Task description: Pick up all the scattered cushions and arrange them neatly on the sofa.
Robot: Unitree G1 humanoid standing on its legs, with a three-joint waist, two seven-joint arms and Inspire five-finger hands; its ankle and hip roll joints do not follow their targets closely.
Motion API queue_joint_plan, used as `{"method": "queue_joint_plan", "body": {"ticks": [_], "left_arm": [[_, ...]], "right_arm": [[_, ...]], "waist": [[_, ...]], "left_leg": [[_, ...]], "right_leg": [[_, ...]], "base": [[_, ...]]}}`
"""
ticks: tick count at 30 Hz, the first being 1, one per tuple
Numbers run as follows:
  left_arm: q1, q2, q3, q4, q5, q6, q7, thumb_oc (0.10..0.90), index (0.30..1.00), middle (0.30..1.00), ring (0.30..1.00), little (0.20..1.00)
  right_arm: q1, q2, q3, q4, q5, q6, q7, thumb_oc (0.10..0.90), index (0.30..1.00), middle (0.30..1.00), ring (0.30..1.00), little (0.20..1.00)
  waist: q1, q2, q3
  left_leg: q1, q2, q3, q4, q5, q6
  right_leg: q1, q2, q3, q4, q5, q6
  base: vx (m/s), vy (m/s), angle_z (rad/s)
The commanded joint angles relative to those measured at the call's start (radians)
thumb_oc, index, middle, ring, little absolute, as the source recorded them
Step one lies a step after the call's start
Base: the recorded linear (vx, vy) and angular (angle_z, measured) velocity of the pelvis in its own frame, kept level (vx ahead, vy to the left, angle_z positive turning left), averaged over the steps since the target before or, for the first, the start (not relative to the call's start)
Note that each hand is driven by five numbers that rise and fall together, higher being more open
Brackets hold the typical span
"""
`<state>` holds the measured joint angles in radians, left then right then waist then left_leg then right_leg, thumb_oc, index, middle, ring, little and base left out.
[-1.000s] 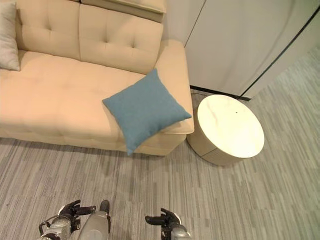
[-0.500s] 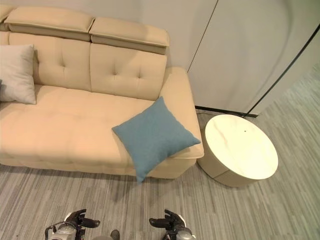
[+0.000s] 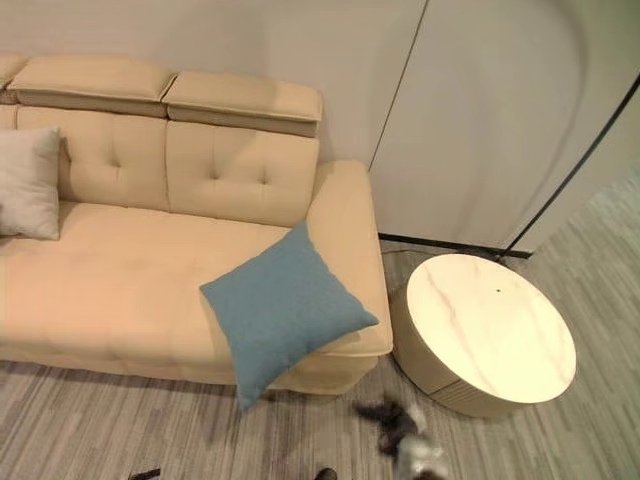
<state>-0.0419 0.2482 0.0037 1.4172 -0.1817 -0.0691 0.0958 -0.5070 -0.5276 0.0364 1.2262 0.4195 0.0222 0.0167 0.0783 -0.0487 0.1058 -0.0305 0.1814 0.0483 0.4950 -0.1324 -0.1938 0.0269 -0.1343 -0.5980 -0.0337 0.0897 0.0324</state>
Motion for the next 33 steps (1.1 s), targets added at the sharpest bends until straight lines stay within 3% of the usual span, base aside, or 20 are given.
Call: {"method": "queue_joint_plan", "body": {"ticks": [1,3,4,5,7,8,10,13,15,16,17,19,20,21,24,33], "left_arm": [[-0.038,0.058,-0.062,-0.046,-0.061,-0.011,-0.035,0.8,0.9,0.9,0.9,0.9],[-0.043,0.062,-0.044,-0.051,-0.078,-0.01,-0.046,0.8,0.9,0.9,0.9,0.9],[-0.041,0.068,-0.02,-0.06,-0.103,-0.011,-0.054,0.8,0.9,0.9,0.9,0.9],[-0.055,0.073,-0.002,-0.086,-0.148,-0.014,-0.061,0.8,0.9,0.9,0.9,0.9],[-0.078,0.078,-0.005,-0.108,-0.158,-0.018,-0.057,0.8,0.9,0.9,0.9,0.9],[-0.101,0.089,-0.014,-0.12,-0.161,-0.02,-0.052,0.8,0.9,0.9,0.9,0.9],[-0.129,0.1,-0.005,-0.169,-0.188,-0.034,-0.058,0.8,0.9,0.9,0.9,0.9],[-0.105,0.134,0.069,-0.343,-0.306,-0.045,-0.089,0.8,0.9,0.9,0.9,0.9],[-0.131,0.116,0.032,-0.444,-0.36,-0.038,-0.094,0.8,0.9,0.9,0.9,0.9],[-0.159,0.11,0.01,-0.49,-0.395,-0.042,-0.09,0.8,0.9,0.9,0.9,0.9],[-0.152,0.097,0.019,-0.556,-0.42,-0.039,-0.053,0.8,0.9,0.9,0.9,0.9],[-0.157,0.094,0.052,-0.676,-0.475,-0.064,-0.014,0.8,0.9,0.9,0.9,0.9],[-0.151,0.093,0.049,-0.724,-0.491,-0.066,-0.019,0.8,0.9,0.9,0.9,0.9],[-0.158,0.085,0.044,-0.771,-0.537,-0.085,-0.021,0.8,0.9,0.9,0.9,0.9],[-0.233,0.083,0.033,-0.753,-0.593,-0.078,0.003,0.8,0.9,0.9,0.9,0.9],[-0.384,0.031,0.015,-0.552,-0.649,-0.064,0.042,0.8,0.9,0.9,0.9,0.9]], "right_arm": [[-0.491,-0.138,0.08,0.001,0.126,-0.119,0.04,0.8,0.9,0.9,0.9,0.9],[-0.544,-0.129,0.106,0.016,0.126,-0.113,0.046,0.8,0.9,0.9,0.9,0.9],[-0.577,-0.114,0.132,0.013,0.117,-0.112,0.048,0.8,0.9,0.9,0.9,0.9],[-0.639,-0.058,0.17,0.004,0.095,-0.111,0.051,0.8,0.9,0.9,0.9,0.9],[-0.661,-0.034,0.185,0.007,0.081,-0.115,0.05,0.8,0.9,0.9,0.9,0.9],[-0.691,-0.034,0.202,0.007,0.077,-0.117,0.051,0.8,0.9,0.9,0.9,0.9],[-0.674,-0.01,0.203,-0.011,0.063,-0.117,0.042,0.8,0.9,0.9,0.9,0.9],[-0.81,-0.13,0.288,-0.016,0.07,0.012,0.141,0.8,0.9,0.9,0.9,0.9],[-0.891,-0.028,0.307,0.186,0.027,0.03,0.156,0.8,0.9,0.9,0.9,0.9],[-0.905,-0.016,0.313,0.223,0.009,0.022,0.134,0.8,0.9,0.9,0.9,0.9],[-0.802,-0.009,0.285,0.155,-0.011,0.012,0.117,0.8,0.9,0.9,0.9,0.9],[-0.395,0.041,0.264,-0.362,-0.093,-0.038,0.062,0.8,0.9,0.9,0.9,0.9],[-0.359,0.03,0.249,-0.472,-0.112,-0.043,0.034,0.8,0.9,0.9,0.9,0.9],[-0.341,0.062,0.232,-0.538,-0.185,-0.001,-0.046,0.8,0.9,0.9,0.9,0.9],[-0.397,0.123,0.228,-0.478,-0.215,0.069,-0.078,0.8,0.9,0.9,0.9,0.9],[-0.446,0.203,0.344,-0.385,-0.231,0.051,-0.052,0.8,0.9,0.9,0.9,0.9]], "waist": [[0.086,-0.057,0.047],[0.09,-0.06,0.046],[0.097,-0.063,0.038],[0.117,-0.051,0.026],[0.13,-0.052,0.029],[0.131,-0.049,0.036],[0.136,-0.034,0.03],[0.13,-0.047,0.006],[0.167,-0.075,-0.025],[0.174,-0.083,-0.03],[0.167,-0.079,-0.026],[0.091,-0.057,0.017],[0.085,-0.055,0.027],[0.081,-0.05,0.051],[0.08,-0.053,0.085],[0.059,-0.071,0.154]], "left_leg": [[-0.124,0.082,0.088,0.054,0.065,0.027],[-0.132,0.084,0.098,-0.009,0.052,0.037],[-0.126,0.081,0.099,-0.141,0.059,0.044],[-0.131,0.075,0.067,-0.439,0.14,0.043],[-0.167,0.063,0.038,-0.519,0.169,0.04],[-0.21,0.061,0.026,-0.525,0.19,0.039],[-0.196,0.059,0.027,-0.524,0.217,0.031],[-0.177,0.072,0.056,-0.519,0.242,0.025],[-0.153,0.061,0.055,-0.561,0.282,0.025],[-0.154,0.057,0.057,-0.567,0.292,0.026],[-0.163,0.059,0.057,-0.571,0.307,0.029],[-0.178,0.076,0.096,-0.577,0.31,0.032],[-0.194,0.074,0.095,-0.576,0.31,0.036],[-0.229,0.065,0.079,-0.572,0.309,0.046],[-0.261,0.053,0.066,-0.561,0.312,0.056],[-0.322,0.045,0.066,-0.561,0.326,0.06]], "right_leg": [[0.13,0.014,0.023,-0.002,-0.163,0.045],[0.145,0.015,0.027,-0.015,-0.166,0.049],[0.159,0.021,0.033,-0.032,-0.167,0.06],[0.191,0.036,0.048,-0.05,-0.19,0.071],[0.217,0.041,0.06,-0.052,-0.213,0.068],[0.222,0.038,0.055,-0.048,-0.216,0.06],[0.231,0.047,0.071,-0.045,-0.215,0.07],[0.238,0.049,0.097,-0.054,-0.212,0.082],[0.216,0.051,0.106,-0.054,-0.212,0.091],[0.203,0.053,0.109,-0.054,-0.209,0.095],[0.184,0.056,0.113,-0.054,-0.206,0.096],[0.124,0.059,0.154,-0.054,-0.186,0.101],[0.106,0.058,0.159,-0.054,-0.18,0.102],[0.069,0.056,0.16,-0.054,-0.174,0.101],[0.037,0.054,0.162,-0.052,-0.164,0.099],[-0.051,0.049,0.178,-0.04,-0.139,0.103]], "base": [[0.12,-0.096,-0.35],[0.15,0.001,-0.12],[0.35,0.156,0.07],[0.29,0.151,0.03],[0.18,0.123,-0.14],[0.2,0.185,-0.18],[0.15,0.15,-0.24],[0.21,0.121,-0.31],[0.26,0.08,-0.24],[0.12,0.065,0.0],[-0.1,0.062,0.2],[-0.23,0.07,-0.15],[-0.19,0.08,-0.18],[-0.13,0.061,-0.12],[-0.09,0.029,-0.16],[-0.07,0.01,-0.08]]}}
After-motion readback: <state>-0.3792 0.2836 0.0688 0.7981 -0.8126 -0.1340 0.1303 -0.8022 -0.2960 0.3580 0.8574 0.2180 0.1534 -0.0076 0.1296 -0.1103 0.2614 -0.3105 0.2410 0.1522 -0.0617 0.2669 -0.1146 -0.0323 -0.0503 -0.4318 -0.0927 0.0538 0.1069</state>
